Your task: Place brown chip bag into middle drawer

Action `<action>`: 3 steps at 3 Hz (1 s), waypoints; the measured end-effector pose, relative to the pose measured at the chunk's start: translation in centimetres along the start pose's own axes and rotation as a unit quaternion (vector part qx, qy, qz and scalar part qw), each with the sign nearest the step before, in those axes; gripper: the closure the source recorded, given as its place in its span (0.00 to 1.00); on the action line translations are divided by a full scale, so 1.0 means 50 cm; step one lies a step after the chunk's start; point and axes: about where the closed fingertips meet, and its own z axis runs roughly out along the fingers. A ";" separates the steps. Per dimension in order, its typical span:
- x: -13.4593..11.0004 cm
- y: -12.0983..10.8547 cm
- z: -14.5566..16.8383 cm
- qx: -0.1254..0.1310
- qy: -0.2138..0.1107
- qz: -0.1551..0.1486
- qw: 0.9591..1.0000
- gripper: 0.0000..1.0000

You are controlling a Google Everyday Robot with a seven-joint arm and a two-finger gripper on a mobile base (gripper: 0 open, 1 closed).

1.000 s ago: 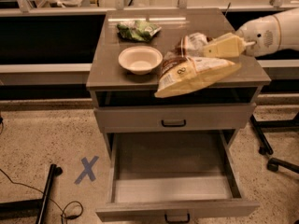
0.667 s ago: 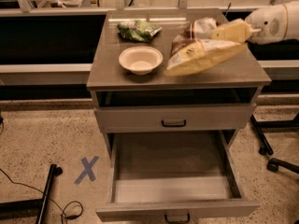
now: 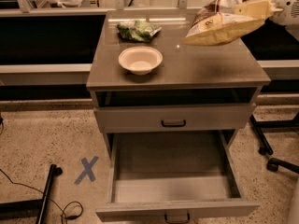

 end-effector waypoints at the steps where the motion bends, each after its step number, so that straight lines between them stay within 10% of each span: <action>1: 0.007 -0.054 -0.035 0.059 0.006 -0.006 0.998 1.00; 3: 0.147 -0.118 0.015 0.090 0.065 0.025 0.993 0.84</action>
Offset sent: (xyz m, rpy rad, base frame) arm 0.0321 -0.0379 -0.0777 -0.1882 0.0683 -0.2036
